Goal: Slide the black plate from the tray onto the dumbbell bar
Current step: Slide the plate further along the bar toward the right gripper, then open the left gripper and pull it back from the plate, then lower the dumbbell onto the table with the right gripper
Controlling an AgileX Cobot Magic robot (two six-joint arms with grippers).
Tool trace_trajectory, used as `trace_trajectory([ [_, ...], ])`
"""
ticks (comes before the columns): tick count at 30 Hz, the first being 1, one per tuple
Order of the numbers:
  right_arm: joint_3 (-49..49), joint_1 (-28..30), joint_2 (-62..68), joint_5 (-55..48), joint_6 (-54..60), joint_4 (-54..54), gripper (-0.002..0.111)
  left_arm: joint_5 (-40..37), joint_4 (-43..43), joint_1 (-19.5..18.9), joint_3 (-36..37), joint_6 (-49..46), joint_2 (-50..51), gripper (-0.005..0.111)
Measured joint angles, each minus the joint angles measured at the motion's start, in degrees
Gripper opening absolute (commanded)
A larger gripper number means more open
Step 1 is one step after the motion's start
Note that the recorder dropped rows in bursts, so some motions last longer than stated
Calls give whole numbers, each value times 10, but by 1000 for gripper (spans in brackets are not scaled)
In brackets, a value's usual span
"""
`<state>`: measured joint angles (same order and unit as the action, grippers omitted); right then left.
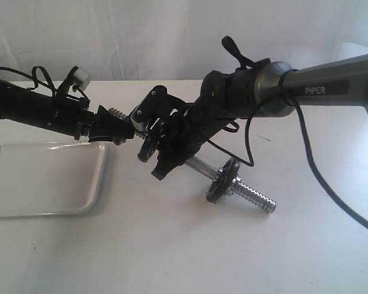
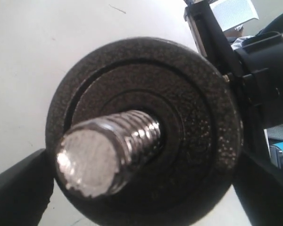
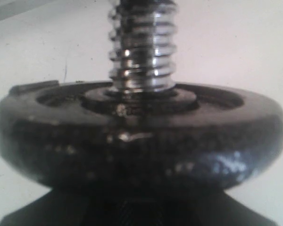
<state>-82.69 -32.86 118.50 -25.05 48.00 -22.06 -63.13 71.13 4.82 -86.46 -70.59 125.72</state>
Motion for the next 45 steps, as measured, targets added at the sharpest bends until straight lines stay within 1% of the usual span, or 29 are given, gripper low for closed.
trace_trajectory([
  [7, 0, -1, 0, 5, 0, 0, 0, -8, -29, -4, -22, 18, 0, 105],
  [12, -1, -1, 14, 28, -1, -8, 0, -12, -22, -20, -26, 18, -9, 105],
  [15, -4, -2, 20, 34, 0, -10, 0, -12, -39, -28, -26, 22, -12, 105],
  [22, -5, -2, 48, 45, -1, -11, 0, -12, -40, -64, -26, 22, -42, 105],
  [24, -6, -2, 53, 45, 0, -13, 0, -12, -46, -72, -26, 24, -48, 102],
  [25, -6, -2, 53, 49, 0, -13, 0, -12, -53, -76, -26, 27, -51, 99],
  [27, -6, -2, 53, 50, 4, -14, 0, -13, -75, -79, -26, 39, -56, 85],
  [31, -6, -1, 53, 51, 13, -14, 0, -13, -129, -81, -26, 57, -62, 43],
  [34, -6, -1, 53, 46, 21, -14, 0, -13, -147, -81, -26, 65, -62, 8],
  [35, -6, -1, 53, 45, 23, -14, 0, -13, -151, -81, -26, 69, -62, 0],
  [40, -7, -1, 53, 37, 26, -14, 0, -13, -163, -81, -26, 87, -63, 0],
  [45, -11, -1, 53, 23, 26, -1, 0, 18, -213, -81, -26, 132, -63, 0],
])
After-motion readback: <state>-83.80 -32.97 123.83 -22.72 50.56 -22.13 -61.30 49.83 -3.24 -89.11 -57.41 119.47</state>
